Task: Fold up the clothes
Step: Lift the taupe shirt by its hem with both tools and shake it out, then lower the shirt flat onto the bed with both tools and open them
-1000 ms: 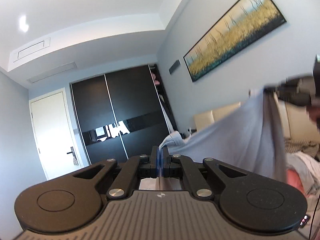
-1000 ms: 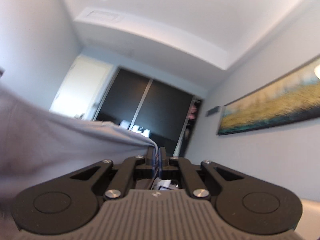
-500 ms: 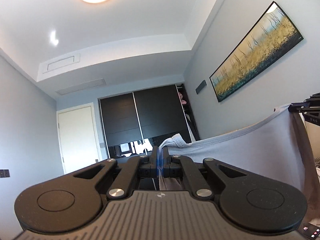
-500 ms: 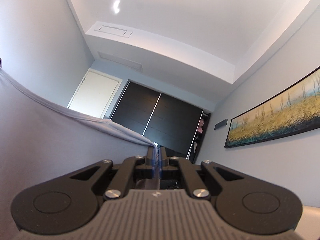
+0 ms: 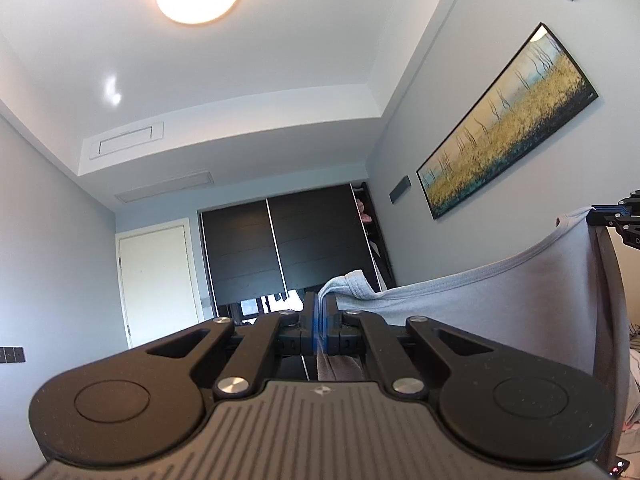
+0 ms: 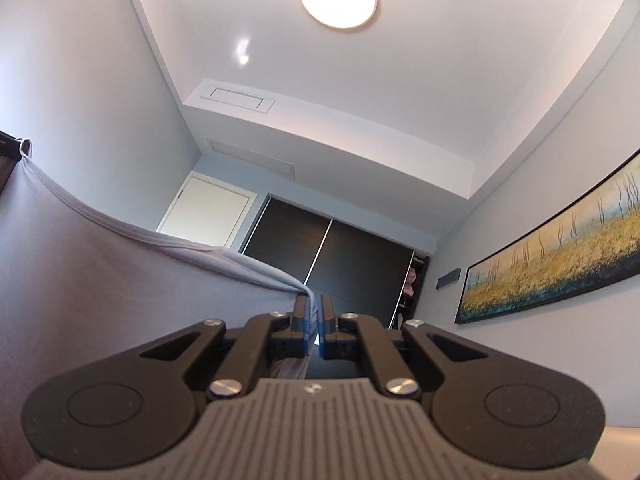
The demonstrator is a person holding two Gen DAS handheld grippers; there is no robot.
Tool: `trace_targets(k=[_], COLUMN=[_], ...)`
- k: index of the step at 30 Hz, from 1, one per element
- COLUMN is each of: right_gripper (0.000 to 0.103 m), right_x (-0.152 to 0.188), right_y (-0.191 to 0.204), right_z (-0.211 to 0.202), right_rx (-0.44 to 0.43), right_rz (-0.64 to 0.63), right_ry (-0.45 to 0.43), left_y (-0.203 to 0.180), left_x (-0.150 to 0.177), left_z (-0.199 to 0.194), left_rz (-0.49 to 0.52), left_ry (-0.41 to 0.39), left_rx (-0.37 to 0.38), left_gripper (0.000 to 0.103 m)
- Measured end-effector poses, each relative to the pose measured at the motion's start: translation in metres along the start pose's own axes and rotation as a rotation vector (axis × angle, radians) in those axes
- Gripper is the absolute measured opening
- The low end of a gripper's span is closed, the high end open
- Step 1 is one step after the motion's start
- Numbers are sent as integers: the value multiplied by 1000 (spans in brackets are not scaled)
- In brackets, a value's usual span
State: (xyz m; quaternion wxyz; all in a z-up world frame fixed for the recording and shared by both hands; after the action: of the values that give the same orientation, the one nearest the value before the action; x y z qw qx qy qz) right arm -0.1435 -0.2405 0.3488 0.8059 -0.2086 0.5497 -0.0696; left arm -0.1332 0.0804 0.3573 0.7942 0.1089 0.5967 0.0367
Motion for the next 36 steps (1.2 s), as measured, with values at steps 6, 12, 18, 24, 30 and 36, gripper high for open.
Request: trace_targets(k=[6,12,18,24,30,36], right_gripper=[5,5,5,5,5,5], right_x=[-8,33,120,226,341,479], right_y=[1,8,19,37,50,80], right_z=[-9,24,86,161,252,317], right_rx=[9,-11,-47,-62,-99,-173], right_rz=[-11,-9,24,7,51,115], right_ry=[-28,65,253,446,660,893], left_y=[-3,-22,-44,-70,-93,-108], left_x=[1,49,134,225,333,466], left_z=[2,52,122,212,307,359], left_rz=[0,69,104,165,208,230], left_ry=[-6,116,321,459,649,872], left_rx=[-20,-26,24,58,115,178], left_gripper=[0,0,0,0,0,0])
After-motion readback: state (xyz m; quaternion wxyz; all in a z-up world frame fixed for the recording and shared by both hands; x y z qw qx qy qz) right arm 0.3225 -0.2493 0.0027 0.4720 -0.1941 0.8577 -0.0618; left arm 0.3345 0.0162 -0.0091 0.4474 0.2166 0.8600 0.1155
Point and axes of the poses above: each gripper's, at about its wrist camera, not at the fingertips, and z roughly the way its jaws point, y to its left, x to its underside, the point moved 6 cm from there along z, roughly the way its jaws point, and after that the axes turned 7 degrees about -x, right-handed, at the moved point
